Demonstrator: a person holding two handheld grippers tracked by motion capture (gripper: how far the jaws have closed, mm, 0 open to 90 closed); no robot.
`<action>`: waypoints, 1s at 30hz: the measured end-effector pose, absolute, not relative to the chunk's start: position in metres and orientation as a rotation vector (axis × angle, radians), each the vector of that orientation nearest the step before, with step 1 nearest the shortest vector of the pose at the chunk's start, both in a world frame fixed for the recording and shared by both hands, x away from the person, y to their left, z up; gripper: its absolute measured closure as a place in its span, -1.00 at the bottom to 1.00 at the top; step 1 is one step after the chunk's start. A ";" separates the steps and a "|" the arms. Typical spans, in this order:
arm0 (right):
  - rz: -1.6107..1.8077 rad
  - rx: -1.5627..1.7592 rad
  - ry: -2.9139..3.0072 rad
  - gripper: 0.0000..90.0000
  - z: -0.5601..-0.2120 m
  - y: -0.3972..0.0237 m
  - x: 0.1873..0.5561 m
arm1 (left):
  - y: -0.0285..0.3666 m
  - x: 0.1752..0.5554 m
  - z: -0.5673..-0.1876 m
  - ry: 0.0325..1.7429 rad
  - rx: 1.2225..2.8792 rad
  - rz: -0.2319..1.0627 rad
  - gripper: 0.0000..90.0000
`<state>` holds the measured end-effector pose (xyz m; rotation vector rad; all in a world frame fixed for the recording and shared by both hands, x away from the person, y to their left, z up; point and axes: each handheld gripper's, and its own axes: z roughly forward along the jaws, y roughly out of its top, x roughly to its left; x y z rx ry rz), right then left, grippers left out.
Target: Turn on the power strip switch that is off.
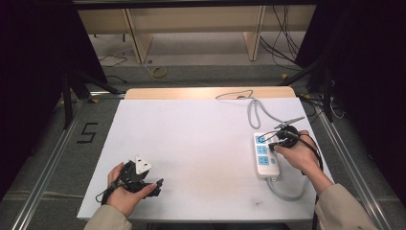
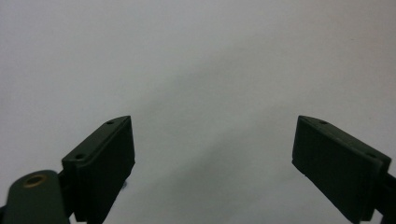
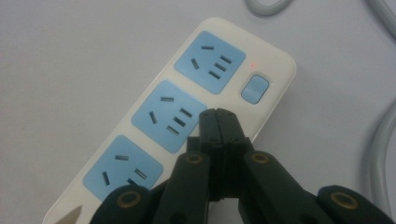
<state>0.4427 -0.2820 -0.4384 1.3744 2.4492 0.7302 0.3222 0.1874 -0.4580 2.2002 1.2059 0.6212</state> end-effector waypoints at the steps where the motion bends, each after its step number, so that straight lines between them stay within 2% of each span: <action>1: 0.729 1.378 2.450 1.00 -0.438 -0.282 0.443 | 0.187 0.322 -0.458 1.206 2.201 0.620 -0.72; 30: 0.667 1.394 2.466 1.00 -0.437 -0.278 0.446 | 0.187 0.322 -0.458 1.208 2.196 0.620 -0.72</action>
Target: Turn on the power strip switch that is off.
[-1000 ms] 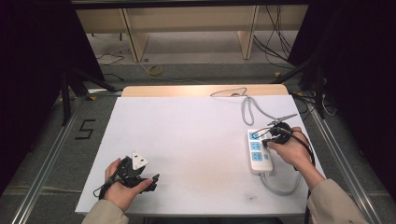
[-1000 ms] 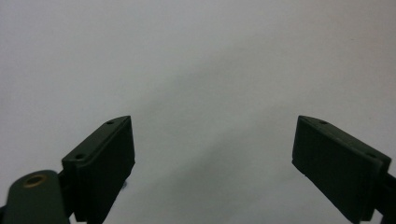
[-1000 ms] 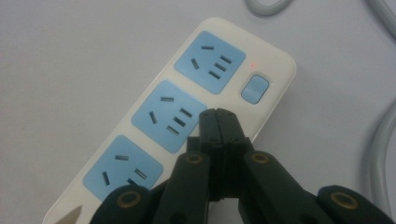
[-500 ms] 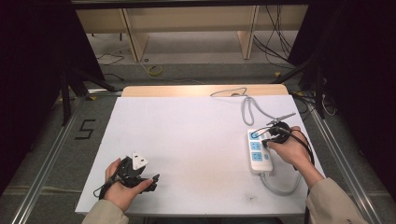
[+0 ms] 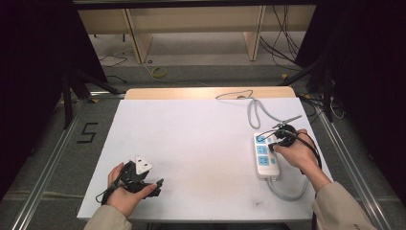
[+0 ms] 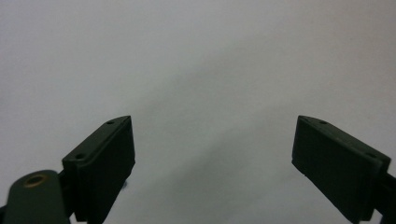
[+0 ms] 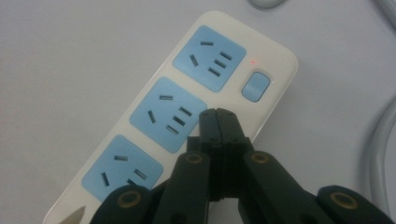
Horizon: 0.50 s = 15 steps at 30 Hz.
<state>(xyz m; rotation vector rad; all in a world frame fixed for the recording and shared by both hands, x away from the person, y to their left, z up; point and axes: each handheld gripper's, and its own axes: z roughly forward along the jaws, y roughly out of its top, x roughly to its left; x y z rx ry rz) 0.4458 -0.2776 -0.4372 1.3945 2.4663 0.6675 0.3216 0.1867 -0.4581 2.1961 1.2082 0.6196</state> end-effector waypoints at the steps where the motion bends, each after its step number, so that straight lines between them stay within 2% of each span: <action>1: 0.667 1.398 2.466 1.00 -0.437 -0.278 0.446 | 0.187 0.322 -0.458 1.208 2.196 0.620 -0.72; 15: 0.658 1.412 2.469 1.00 -0.437 -0.277 0.447 | 0.186 0.321 -0.458 1.207 2.197 0.619 -0.72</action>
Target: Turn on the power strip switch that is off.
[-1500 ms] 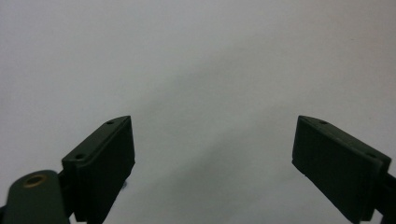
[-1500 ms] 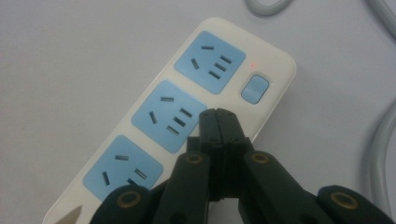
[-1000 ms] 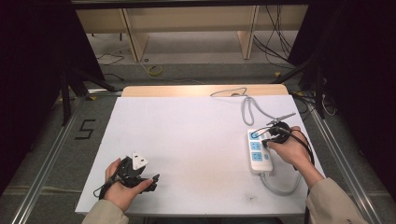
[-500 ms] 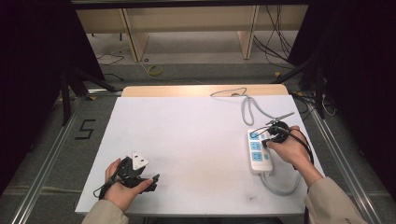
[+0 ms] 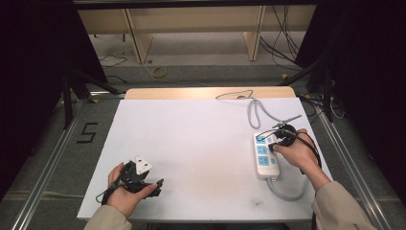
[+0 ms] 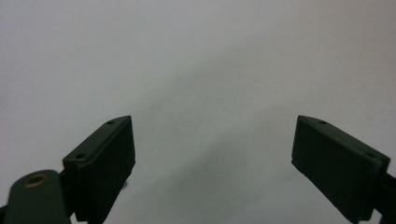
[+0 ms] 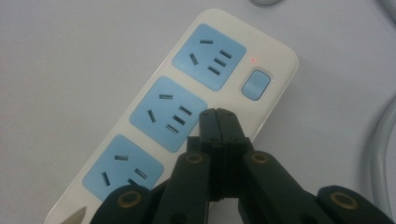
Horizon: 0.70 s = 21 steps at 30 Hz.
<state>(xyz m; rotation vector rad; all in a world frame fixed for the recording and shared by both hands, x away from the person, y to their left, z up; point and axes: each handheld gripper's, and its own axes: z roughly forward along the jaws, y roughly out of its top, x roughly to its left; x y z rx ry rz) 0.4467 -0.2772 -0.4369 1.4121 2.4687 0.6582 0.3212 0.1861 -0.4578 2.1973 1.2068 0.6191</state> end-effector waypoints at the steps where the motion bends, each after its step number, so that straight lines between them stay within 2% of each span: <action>1: 0.654 1.413 2.470 1.00 -0.437 -0.277 0.447 | 0.186 0.321 -0.458 1.207 2.198 0.620 -0.72; 21: 0.637 1.432 2.468 1.00 -0.436 -0.276 0.448 | 0.185 0.321 -0.458 1.206 2.200 0.618 -0.71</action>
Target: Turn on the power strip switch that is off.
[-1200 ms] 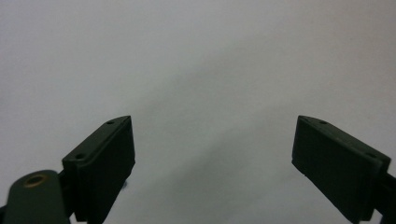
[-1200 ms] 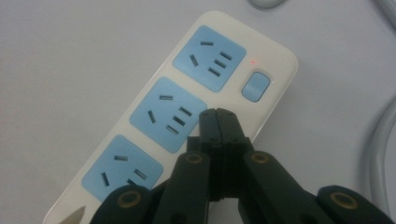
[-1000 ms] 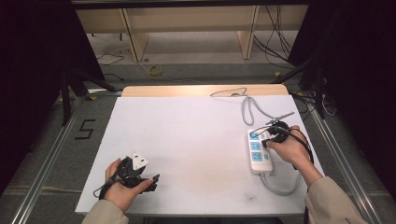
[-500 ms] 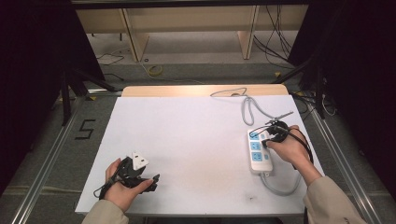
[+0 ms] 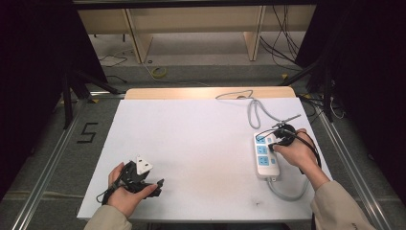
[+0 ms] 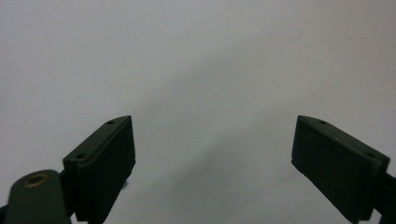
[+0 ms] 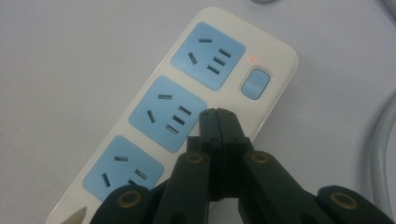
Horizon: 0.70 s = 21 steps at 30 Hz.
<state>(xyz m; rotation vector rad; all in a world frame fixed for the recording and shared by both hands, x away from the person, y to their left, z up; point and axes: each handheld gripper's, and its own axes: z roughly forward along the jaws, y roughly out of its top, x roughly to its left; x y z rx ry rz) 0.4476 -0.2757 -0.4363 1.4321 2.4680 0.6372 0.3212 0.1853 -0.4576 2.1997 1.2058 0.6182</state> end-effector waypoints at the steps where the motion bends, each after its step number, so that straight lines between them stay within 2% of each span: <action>1: 0.642 1.438 2.465 1.00 -0.436 -0.276 0.448 | 0.185 0.321 -0.458 1.207 2.199 0.619 -0.71; 21: 0.618 1.425 2.491 1.00 -0.437 -0.273 0.446 | 0.186 0.321 -0.457 1.208 2.196 0.618 -0.71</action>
